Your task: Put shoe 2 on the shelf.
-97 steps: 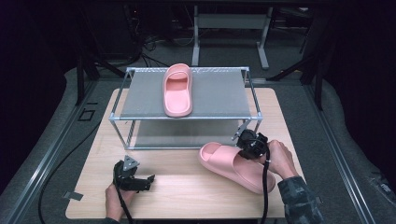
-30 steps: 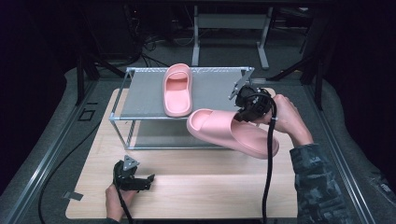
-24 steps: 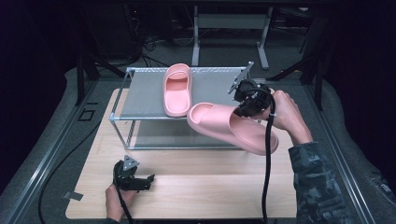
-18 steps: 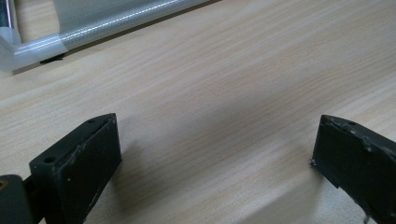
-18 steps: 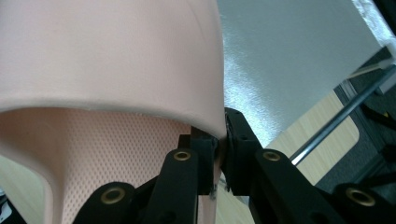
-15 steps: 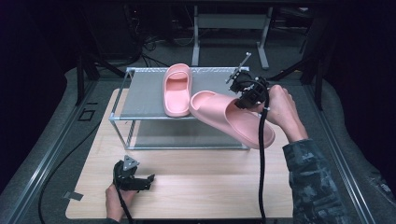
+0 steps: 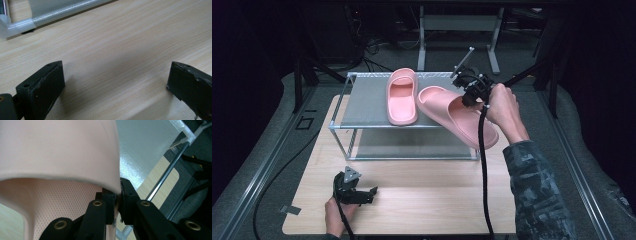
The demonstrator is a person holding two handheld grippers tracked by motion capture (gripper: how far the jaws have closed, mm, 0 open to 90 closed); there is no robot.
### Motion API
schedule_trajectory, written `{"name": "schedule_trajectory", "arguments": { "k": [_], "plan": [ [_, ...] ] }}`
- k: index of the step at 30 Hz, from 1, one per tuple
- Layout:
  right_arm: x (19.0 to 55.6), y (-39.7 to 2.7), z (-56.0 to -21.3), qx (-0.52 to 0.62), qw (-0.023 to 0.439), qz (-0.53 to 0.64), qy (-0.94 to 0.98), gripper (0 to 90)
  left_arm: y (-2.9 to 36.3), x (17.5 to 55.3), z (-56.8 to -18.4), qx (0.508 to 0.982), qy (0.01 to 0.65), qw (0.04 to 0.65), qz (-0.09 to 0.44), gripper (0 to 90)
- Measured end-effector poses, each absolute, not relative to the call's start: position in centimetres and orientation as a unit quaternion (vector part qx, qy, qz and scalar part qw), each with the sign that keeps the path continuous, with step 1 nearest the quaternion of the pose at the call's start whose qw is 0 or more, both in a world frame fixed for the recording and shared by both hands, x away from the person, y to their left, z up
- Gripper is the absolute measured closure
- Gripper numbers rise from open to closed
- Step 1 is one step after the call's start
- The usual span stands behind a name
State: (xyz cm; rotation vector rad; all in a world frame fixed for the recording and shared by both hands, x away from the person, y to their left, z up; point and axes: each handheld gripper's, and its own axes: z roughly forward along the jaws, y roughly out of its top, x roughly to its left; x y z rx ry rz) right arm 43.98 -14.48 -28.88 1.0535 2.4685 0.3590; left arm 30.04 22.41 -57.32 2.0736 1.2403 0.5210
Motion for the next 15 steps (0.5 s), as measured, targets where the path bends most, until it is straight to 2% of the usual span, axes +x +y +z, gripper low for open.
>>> {"name": "schedule_trajectory", "arguments": {
  "k": [8, 15],
  "plan": [
    [45.7, -13.7, -29.3, 0.418, 0.226, 0.109, 0.873, 84.1, 22.4, 30.0, -57.3, 0.793, 0.474, 0.328, 0.198, 0.9],
    [48.1, -12.9, -30.0, 0.461, 0.217, 0.099, 0.855, 84.0, 22.4, 30.0, -57.3, 0.793, 0.474, 0.328, 0.198, 0.9]
  ]
}}
